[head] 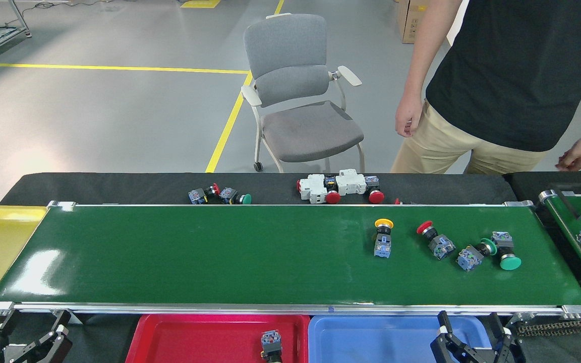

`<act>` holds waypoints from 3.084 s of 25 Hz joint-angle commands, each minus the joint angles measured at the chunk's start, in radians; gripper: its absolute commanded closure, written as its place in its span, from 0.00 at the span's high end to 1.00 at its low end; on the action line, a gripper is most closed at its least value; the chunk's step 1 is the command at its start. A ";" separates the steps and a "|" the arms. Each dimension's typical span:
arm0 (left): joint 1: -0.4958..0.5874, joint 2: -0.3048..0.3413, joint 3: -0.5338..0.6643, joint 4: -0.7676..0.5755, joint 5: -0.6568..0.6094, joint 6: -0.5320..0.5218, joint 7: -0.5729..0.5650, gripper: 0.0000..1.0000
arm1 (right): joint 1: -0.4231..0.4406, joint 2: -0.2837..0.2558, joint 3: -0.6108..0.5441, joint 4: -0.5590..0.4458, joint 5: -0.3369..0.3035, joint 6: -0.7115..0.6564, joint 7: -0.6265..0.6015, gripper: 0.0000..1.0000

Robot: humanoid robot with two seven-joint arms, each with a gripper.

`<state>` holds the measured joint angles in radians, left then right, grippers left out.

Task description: Pick switch part from conveyor to tray

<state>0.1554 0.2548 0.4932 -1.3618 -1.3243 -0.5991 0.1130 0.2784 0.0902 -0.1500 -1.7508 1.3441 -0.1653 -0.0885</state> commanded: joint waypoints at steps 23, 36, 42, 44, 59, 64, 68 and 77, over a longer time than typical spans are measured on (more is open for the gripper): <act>-0.040 0.024 -0.021 0.018 -0.003 -0.007 0.008 1.00 | -0.676 0.049 0.538 0.654 -0.048 0.406 0.225 0.10; -0.039 0.027 -0.021 0.017 0.000 -0.007 0.008 1.00 | -0.412 -0.081 0.533 0.182 -0.168 -0.069 0.328 0.04; -0.040 0.027 -0.019 0.017 0.000 -0.007 0.008 1.00 | -0.228 -0.112 0.533 0.074 -0.171 -0.503 0.325 0.09; -0.040 0.026 -0.019 0.017 0.000 -0.007 0.008 1.00 | -0.203 -0.115 0.538 0.076 -0.171 -0.565 0.325 0.16; -0.040 0.021 -0.022 0.007 0.002 -0.007 0.007 1.00 | -0.237 0.014 0.313 0.080 -0.171 -0.550 0.345 0.99; -0.039 0.017 -0.022 0.000 0.002 -0.007 0.007 1.00 | -0.225 0.022 0.187 0.074 -0.160 -0.306 0.297 0.97; -0.037 0.017 -0.022 0.000 0.002 -0.007 0.007 1.00 | -0.159 0.011 0.109 0.060 -0.157 -0.141 0.188 0.98; -0.033 0.021 -0.022 0.000 0.002 -0.008 0.007 1.00 | -0.004 -0.006 0.089 0.045 -0.052 0.055 -0.039 0.98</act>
<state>0.1250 0.2650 0.4676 -1.3493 -1.3263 -0.6048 0.1134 0.2750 0.0866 -0.0593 -1.6904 1.2900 -0.1263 -0.0796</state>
